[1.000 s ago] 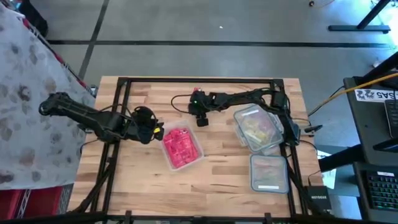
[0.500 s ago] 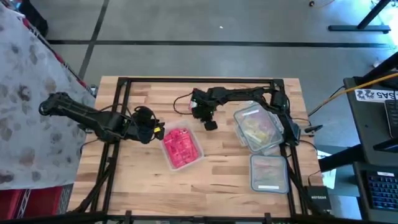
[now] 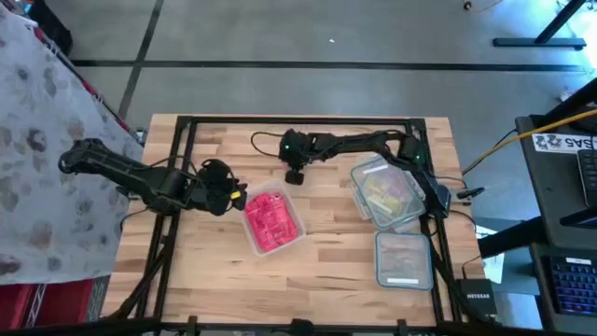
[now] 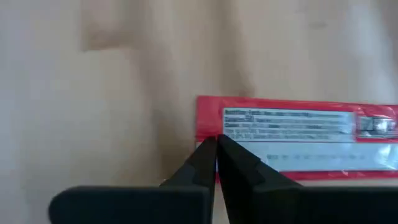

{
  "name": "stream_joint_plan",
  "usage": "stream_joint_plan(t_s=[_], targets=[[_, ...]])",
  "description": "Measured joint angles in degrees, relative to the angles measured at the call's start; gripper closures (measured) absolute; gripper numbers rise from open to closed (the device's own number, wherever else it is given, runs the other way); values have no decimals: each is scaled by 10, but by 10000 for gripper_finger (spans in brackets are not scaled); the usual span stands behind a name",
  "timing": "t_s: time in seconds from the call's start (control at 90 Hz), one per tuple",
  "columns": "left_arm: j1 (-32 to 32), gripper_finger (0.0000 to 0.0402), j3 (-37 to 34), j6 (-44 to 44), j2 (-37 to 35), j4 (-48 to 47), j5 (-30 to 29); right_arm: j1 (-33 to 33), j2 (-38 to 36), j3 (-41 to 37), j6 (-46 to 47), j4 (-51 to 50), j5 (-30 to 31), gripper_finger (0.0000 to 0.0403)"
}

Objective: Sort candy
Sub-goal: Put the pink candy strip into the left transparent bin

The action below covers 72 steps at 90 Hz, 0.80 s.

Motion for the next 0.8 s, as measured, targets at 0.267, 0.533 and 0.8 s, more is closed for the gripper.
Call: stream_joint_plan(t_s=[0.267, 0.533, 0.8], targets=[[0, 250, 0, -2, 0, 2, -2, 15, -1, 26, -21, -113, -16, 403], [0, 250, 0, 0, 0, 2, -2, 31, -18, 40, -64, -273, -197, 403], [-10, 251, 0, 4, 0, 2, -2, 73, -120, -52, -145, -250, -304, 403]])
